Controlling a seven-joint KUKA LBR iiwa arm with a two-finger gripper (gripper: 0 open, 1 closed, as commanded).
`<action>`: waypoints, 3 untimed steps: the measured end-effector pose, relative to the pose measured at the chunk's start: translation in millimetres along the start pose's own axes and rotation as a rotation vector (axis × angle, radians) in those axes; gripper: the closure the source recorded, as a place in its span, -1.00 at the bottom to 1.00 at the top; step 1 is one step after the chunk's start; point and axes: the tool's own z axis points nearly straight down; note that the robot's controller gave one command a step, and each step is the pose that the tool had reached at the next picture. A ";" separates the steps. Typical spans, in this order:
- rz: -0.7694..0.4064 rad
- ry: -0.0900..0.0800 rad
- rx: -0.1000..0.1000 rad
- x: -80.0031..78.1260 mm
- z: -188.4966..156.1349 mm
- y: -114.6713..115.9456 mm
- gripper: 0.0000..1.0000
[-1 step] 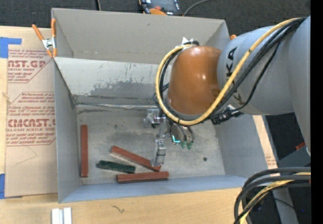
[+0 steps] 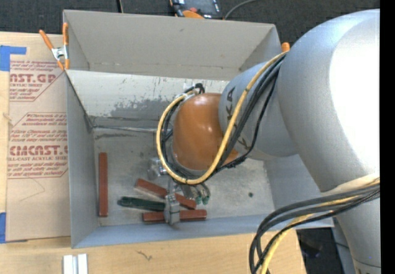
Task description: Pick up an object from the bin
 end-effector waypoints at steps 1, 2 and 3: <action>-0.043 -0.008 0.000 8.1 -3.3 -7.7 -1.00; 0.194 -0.005 0.001 18.3 -2.9 -102.9 -1.00; -0.066 -0.009 -0.001 -16.7 -13.4 -71.3 -1.00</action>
Offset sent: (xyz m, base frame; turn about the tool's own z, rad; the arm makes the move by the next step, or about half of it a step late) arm -0.0070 -0.0100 0.0033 -0.0425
